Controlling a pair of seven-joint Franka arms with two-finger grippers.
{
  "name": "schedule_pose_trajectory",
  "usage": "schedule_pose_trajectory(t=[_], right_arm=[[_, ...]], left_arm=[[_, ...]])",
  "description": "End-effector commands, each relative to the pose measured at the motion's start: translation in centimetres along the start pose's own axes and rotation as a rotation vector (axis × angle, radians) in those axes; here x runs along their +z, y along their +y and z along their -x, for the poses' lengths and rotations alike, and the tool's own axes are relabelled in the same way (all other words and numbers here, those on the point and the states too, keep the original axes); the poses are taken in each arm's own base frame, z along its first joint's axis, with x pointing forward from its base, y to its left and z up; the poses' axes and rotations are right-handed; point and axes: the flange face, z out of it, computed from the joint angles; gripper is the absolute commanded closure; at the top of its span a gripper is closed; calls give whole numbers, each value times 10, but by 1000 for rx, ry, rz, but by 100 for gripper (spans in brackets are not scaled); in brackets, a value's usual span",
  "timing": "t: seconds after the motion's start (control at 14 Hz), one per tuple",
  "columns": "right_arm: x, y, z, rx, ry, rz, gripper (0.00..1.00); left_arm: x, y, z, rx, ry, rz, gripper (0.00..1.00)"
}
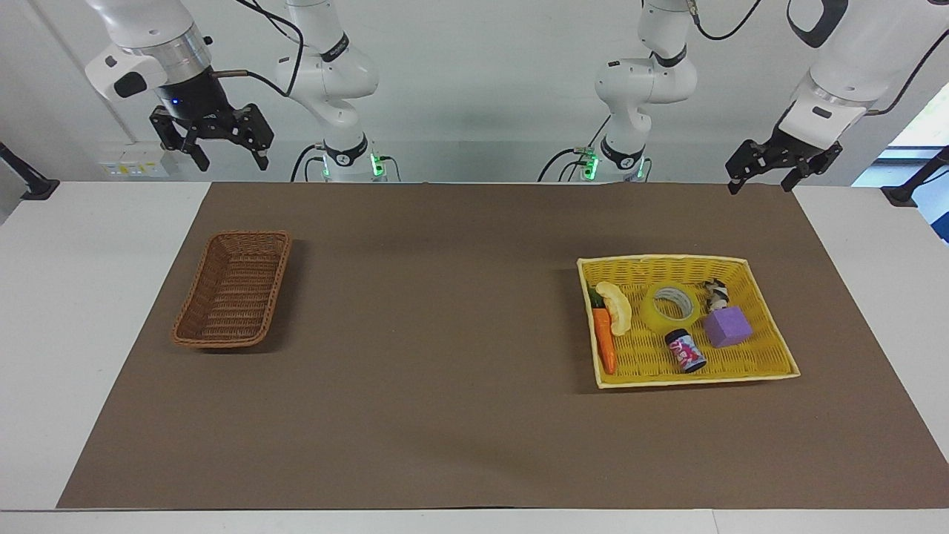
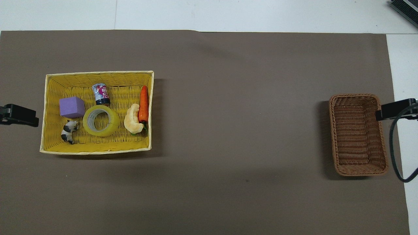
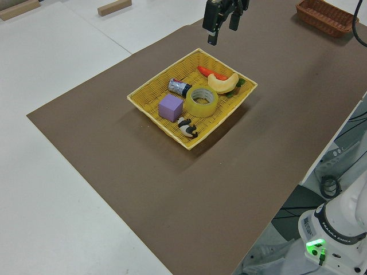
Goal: Move tape to another basket
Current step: 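Reach the left gripper into the yellow basket toward the tape roll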
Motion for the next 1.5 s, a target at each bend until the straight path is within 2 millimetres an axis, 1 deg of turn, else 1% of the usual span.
schedule_pose_trajectory(t=[0.0, 0.21, 0.5, 0.64, 0.86, 1.07, 1.29, 1.43], right_arm=[[-1, 3, 5, -21, 23, -11, 0], [-1, 3, 5, -24, 23, -11, 0], [0, 3, 5, -24, 22, -11, 0], [0, 3, 5, -24, 22, -11, 0], [-1, 3, 5, -24, 23, -11, 0], [0, 3, 5, -25, 22, -11, 0], [-1, 3, 5, -25, 23, -11, 0], [-1, 3, 5, -25, 23, -11, 0]], left_arm=[[12, -1, 4, -21, 16, 7, 0], [36, -2, -2, -119, 18, 11, 0], [81, -4, -9, -141, 27, 12, 0], [97, -9, -11, -155, 39, 15, 0], [126, -9, -15, -199, 26, 33, 0], [159, -8, -19, -232, 15, 31, 0], [204, -6, -35, -268, -15, 25, 0], [229, -3, -40, -301, -4, 26, 0]])
